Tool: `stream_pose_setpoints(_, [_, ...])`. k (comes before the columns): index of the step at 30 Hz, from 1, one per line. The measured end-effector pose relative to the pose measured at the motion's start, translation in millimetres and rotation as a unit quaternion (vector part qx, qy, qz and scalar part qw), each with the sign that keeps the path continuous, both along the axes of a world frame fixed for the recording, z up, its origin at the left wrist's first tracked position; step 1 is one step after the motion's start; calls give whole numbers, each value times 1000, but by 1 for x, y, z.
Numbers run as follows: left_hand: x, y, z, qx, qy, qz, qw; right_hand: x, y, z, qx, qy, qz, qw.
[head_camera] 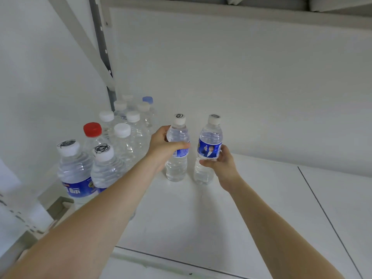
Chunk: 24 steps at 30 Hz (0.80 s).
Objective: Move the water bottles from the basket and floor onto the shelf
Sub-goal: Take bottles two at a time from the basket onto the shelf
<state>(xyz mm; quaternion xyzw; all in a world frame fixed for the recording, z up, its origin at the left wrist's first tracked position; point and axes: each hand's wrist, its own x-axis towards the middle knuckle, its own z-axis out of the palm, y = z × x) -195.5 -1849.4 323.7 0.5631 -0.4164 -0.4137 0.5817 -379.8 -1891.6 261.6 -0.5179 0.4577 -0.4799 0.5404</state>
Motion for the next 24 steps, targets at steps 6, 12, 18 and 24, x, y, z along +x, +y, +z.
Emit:
stream_pose_setpoints(6, [0,0,-26,30,-35,24,999,-4,5,4,3,45,18,999])
stream_pose_setpoints(12, [-8,11,-109,94,-94,65,989,-11,11,-21,-11,120,27,992])
stream_pose_setpoints(18, [-13,-5,-120,62,-150,113,980,6,-3,-29,-26,133,-4,991])
stream_pose_setpoints(24, [-2,-31,-124,57,-134,130,981,22,-30,-26,-25,142,-6,989])
